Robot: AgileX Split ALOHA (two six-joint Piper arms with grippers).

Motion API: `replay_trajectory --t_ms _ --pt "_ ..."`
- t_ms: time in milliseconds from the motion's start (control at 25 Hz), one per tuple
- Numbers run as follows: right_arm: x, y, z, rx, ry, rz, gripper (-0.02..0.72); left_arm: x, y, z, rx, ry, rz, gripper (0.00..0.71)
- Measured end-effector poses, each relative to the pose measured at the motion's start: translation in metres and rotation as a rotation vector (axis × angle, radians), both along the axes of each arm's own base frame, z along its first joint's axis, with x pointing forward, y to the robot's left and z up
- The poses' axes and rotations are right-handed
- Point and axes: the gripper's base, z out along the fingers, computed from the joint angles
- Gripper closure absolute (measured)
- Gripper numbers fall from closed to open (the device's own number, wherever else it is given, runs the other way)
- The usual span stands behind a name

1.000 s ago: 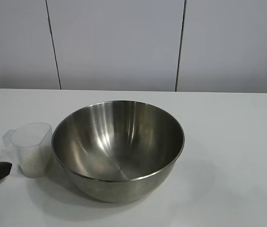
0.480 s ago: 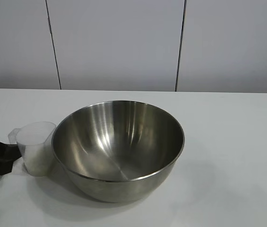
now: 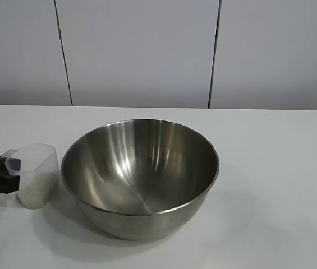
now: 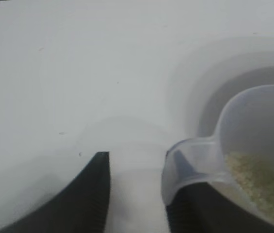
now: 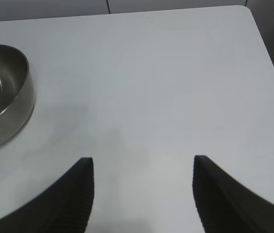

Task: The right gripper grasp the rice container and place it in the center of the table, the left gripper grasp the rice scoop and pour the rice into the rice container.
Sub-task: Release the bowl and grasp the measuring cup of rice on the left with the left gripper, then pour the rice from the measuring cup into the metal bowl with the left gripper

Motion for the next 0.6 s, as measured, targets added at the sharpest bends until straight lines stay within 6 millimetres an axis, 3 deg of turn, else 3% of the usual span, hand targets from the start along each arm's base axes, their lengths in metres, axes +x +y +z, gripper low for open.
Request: replay_trajectory --t_ms 80,280,440,600 --pt "0.000 0.000 0.000 0.000 0.000 0.000 0.295 0.000 0.000 0.001 -0.001 -0.002 0.000 0.681" --pt "0.000 0.000 0.000 0.000 0.000 0.000 0.295 0.004 0.001 0.020 -0.006 -0.071 0.020 0.703" --pt "0.000 0.000 0.000 0.000 0.000 0.000 0.295 0.007 0.001 0.054 0.039 -0.200 0.002 0.704" --pt "0.000 0.000 0.000 0.000 0.000 0.000 0.295 0.004 -0.014 0.094 0.145 -0.296 -0.076 0.704"
